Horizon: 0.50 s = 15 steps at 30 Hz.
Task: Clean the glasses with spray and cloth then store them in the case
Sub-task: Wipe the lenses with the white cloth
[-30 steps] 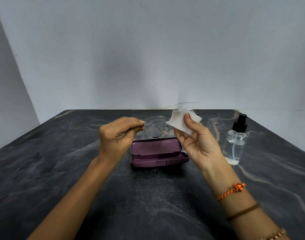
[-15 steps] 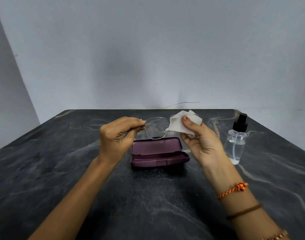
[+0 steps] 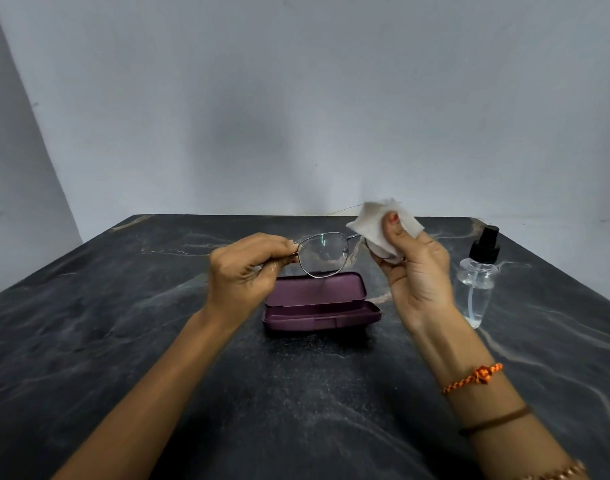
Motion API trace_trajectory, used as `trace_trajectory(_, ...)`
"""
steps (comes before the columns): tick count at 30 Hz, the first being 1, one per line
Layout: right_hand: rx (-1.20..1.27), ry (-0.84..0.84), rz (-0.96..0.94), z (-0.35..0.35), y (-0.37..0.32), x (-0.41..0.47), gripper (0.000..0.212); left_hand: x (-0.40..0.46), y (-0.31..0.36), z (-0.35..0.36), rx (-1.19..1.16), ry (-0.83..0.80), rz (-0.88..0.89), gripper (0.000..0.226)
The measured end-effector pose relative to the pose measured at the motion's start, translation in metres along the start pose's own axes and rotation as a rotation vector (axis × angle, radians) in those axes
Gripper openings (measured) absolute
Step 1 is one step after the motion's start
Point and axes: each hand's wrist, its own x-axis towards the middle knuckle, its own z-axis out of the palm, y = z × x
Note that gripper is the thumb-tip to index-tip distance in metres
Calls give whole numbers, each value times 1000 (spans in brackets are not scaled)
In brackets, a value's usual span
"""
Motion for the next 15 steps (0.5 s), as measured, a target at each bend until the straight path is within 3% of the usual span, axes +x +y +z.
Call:
trace_trajectory(3, -99, 21, 25, -4, -4, 0, 5, 1, 1, -1, 15, 11, 7, 13)
trace_trajectory(6, -168, 105, 38, -5, -1, 1, 18, 2, 1, -2, 18, 20, 0, 12)
trace_trajectory(8, -147, 152, 27, -4, 1, 2, 12, 1, 2, -1, 22, 10, 2, 11)
trace_trajectory(10, -134, 126, 10, -4, 2, 1, 9, 0, 2, 0, 17, 9, -8, 10)
trace_trajectory(15, -179, -40, 34, -5, 0, 1, 30, 1, -1, -2, 13, 60, -21, 11)
